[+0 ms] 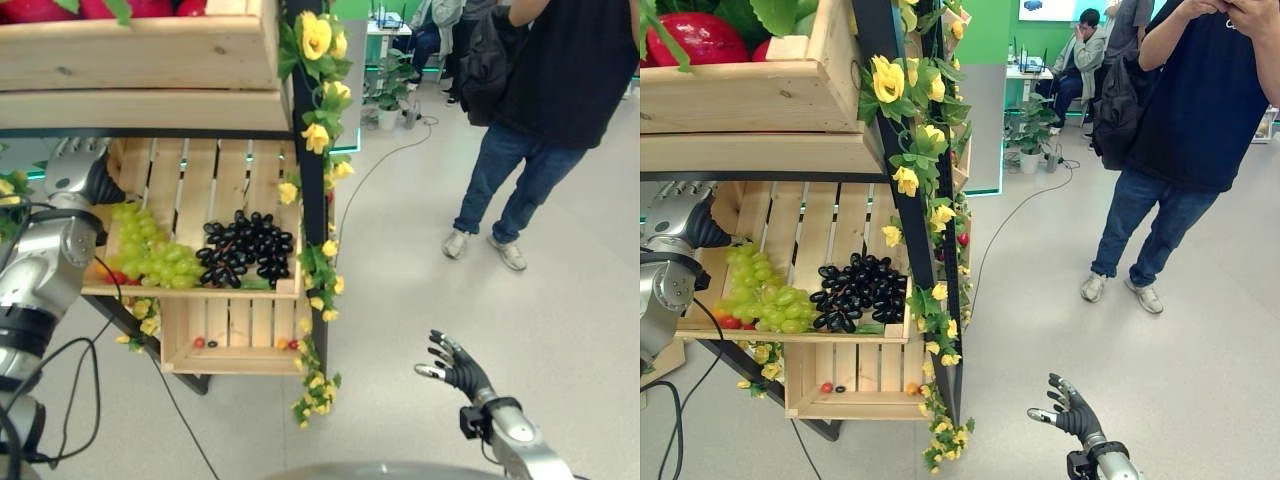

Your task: Pick up the fruits from the basket on one side to the basket on the other side

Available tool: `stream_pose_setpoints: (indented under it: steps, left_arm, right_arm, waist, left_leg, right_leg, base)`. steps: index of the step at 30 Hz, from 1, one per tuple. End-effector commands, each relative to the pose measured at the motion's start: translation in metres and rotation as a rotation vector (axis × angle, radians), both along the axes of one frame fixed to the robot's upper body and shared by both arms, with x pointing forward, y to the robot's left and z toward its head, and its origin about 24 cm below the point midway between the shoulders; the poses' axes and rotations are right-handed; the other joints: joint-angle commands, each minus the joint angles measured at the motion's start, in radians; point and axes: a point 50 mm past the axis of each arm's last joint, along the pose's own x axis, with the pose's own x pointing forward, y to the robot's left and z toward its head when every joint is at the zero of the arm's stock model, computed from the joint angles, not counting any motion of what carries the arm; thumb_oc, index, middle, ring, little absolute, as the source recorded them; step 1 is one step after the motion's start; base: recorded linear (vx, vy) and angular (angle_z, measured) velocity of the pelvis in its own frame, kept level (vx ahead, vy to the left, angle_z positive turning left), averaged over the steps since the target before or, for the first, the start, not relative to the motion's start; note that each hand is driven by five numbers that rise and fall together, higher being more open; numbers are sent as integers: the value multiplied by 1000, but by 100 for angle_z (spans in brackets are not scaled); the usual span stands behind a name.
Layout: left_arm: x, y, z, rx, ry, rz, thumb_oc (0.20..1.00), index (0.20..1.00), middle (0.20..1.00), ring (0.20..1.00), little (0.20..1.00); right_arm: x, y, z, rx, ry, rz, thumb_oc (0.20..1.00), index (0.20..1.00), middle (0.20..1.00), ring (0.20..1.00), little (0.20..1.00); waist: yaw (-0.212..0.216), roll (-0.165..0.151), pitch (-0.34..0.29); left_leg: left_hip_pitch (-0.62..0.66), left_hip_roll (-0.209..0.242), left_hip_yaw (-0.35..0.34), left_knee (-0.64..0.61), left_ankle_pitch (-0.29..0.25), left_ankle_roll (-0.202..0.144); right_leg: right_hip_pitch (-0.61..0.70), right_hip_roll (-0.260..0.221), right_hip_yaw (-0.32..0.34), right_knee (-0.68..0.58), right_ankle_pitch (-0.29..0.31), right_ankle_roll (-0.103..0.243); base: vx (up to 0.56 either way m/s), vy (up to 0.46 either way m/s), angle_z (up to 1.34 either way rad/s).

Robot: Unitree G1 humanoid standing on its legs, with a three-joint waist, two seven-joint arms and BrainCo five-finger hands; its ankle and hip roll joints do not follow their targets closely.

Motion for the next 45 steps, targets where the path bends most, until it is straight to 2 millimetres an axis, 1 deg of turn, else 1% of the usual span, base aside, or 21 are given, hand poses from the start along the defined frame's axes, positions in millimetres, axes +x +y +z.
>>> stream_pose_setpoints:
  steps: [1,2,4,5,6,7,8,9,10,12,14,19,23,29,35,37,38,39,40,43,45]
  left_arm:
    - [-6,9,22,-305,-212,-47,1000,1000,1000,1000,1000]
    - [-6,4,17,-368,-229,-82,1000,1000,1000,1000,1000]
    - [-13,-4,-13,-664,-245,-171,1000,1000,1000,1000,1000]
    - [-16,-10,-18,-692,-259,-193,1000,1000,1000,1000,1000]
    - [-16,-10,-18,-692,-259,-193,1000,1000,1000,1000,1000]
    - [-27,-25,-51,-967,-277,-274,1000,1000,1000,1000,1000]
    - [-27,-25,-51,-968,-277,-273,1000,1000,1000,1000,1000]
    - [-34,-43,-71,-1096,-274,-321,1000,1000,1000,1000,1000]
    - [-42,-50,-82,-1188,-279,-343,1000,1000,1000,1000,1000]
    - [-53,-70,-96,-1332,-284,-401,1000,1000,1000,1000,1000]
    - [-64,-85,-105,-1408,-272,-440,1000,1000,1000,1000,1000]
    - [-90,-103,-112,-1458,-223,-503,1000,1000,1000,1000,1000]
    - [-100,-111,-116,-1476,-201,-516,1000,1000,1000,1000,1000]
    - [-106,-126,-129,-1535,-101,-539,1000,1000,1000,1000,1000]
    - [-107,-133,-137,-1504,19,-563,1000,1000,1000,1000,1000]
    - [-107,-133,-138,-1487,38,-561,1000,1000,1000,1000,1000]
    - [-107,-131,-137,-1474,38,-557,1000,1000,1000,1000,1000]
    - [-105,-131,-139,-1473,46,-554,1000,1000,1000,1000,1000]
    - [-103,-131,-136,-1459,48,-565,1000,1000,1000,1000,1000]
    - [-97,-135,-136,-1453,63,-583,1000,1000,1000,1000,1000]
    - [-93,-137,-133,-1439,69,-596,1000,1000,1000,1000,1000]
  right_arm:
    - [19,3,26,-6,-151,29,1000,1000,1000,1000,1000]
    - [20,4,26,0,-153,26,1000,1000,1000,1000,1000]
    - [22,3,28,1,-163,10,1000,1000,1000,1000,1000]
    - [23,4,28,2,-170,6,1000,1000,1000,1000,1000]
    - [23,4,28,2,-170,6,1000,1000,1000,1000,1000]
    - [27,2,33,10,-200,-17,1000,1000,1000,1000,1000]
    - [27,2,33,9,-199,-16,1000,1000,1000,1000,1000]
    - [31,2,37,16,-230,-42,1000,1000,1000,1000,1000]
    - [31,0,39,14,-243,-51,1000,1000,1000,1000,1000]
    - [32,-2,43,16,-270,-76,1000,1000,1000,1000,1000]
    - [34,-2,49,19,-305,-93,1000,1000,1000,1000,1000]
    - [31,-8,56,24,-343,-120,1000,1000,1000,1000,1000]
    - [29,-9,61,30,-370,-133,1000,1000,1000,1000,1000]
    - [27,-12,66,33,-400,-168,1000,1000,1000,1000,1000]
    - [21,-20,71,10,-424,-210,1000,1000,1000,1000,1000]
    - [19,-21,72,1,-432,-227,1000,1000,1000,1000,1000]
    - [20,-21,72,-1,-438,-233,1000,1000,1000,1000,1000]
    - [21,-21,73,1,-446,-237,1000,1000,1000,1000,1000]
    - [22,-23,74,-2,-453,-245,1000,1000,1000,1000,1000]
    - [21,-27,78,-11,-470,-268,1000,1000,1000,1000,1000]
    - [22,-28,80,-15,-482,-286,1000,1000,1000,1000,1000]
  waist:
    - [33,7,16]
    - [36,5,17]
    - [39,4,18]
    - [40,3,18]
    - [40,3,18]
    - [47,-1,21]
    - [46,-1,20]
    - [49,-7,24]
    - [51,-7,24]
    - [56,-13,29]
    - [63,-22,38]
    - [81,-38,48]
    - [92,-51,59]
    - [94,-67,75]
    - [79,-84,93]
    - [77,-87,103]
    - [76,-88,110]
    - [84,-82,121]
    - [82,-81,125]
    - [84,-59,122]
    - [99,-45,112]
  left_leg:
    - [112,-59,-1,66,-235,73]
    - [111,-58,-3,66,-234,73]
    - [111,-58,-4,67,-234,74]
    - [110,-57,-5,68,-234,74]
    - [110,-57,-5,68,-234,74]
    - [109,-56,-9,69,-234,77]
    - [109,-56,-9,69,-235,77]
    - [107,-57,-11,71,-234,78]
    - [107,-57,-12,71,-235,80]
    - [102,-60,-17,75,-236,84]
    - [97,-61,-21,76,-237,88]
    - [80,-72,-30,84,-238,98]
    - [66,-82,-39,91,-237,106]
    - [43,-97,-47,103,-234,117]
    - [32,-107,-40,102,-227,123]
    - [23,-100,-19,105,-223,123]
    - [17,-93,-5,110,-220,122]
    - [3,-74,11,124,-219,119]
    - [-15,-66,23,126,-202,117]
    - [-51,-30,46,122,-172,110]
    - [-79,-4,74,123,-156,108]
  right_leg:
    - [-180,16,-34,8,114,42]
    - [-179,15,-34,8,115,40]
    - [-178,15,-33,8,115,38]
    - [-178,16,-34,7,114,36]
    - [-178,16,-34,7,114,36]
    - [-179,15,-33,9,114,33]
    - [-179,15,-33,9,114,33]
    - [-180,15,-32,9,113,31]
    - [-180,15,-32,10,113,30]
    - [-183,15,-34,12,113,29]
    - [-186,13,-37,15,115,26]
    - [-197,9,-43,21,118,26]
    - [-206,2,-45,25,124,29]
    - [-226,-10,-49,37,135,35]
    - [-253,-14,-40,48,160,48]
    - [-278,-14,-58,66,165,55]
    - [-290,-20,-82,80,176,61]
    - [-292,-23,-121,107,158,64]
    - [-296,-36,-133,136,145,64]
    - [-263,-41,-133,204,70,42]
    - [-243,-63,-167,262,27,27]
  base:
    - [0,0,0]
    - [0,0,0]
    - [0,0,0]
    - [0,0,0]
    - [0,0,0]
    - [0,0,0]
    - [-34,19,-2]
    - [0,0,0]
    - [-39,29,-1]
    - [-38,22,1]
    - [-53,21,4]
    - [-58,30,7]
    - [-62,31,7]
    - [-61,41,5]
    - [-58,46,3]
    - [-111,11,0]
    - [-159,-11,-11]
    - [-190,-18,-43]
    - [-191,-1,-60]
    - [-181,12,-54]
    - [-201,10,-30]
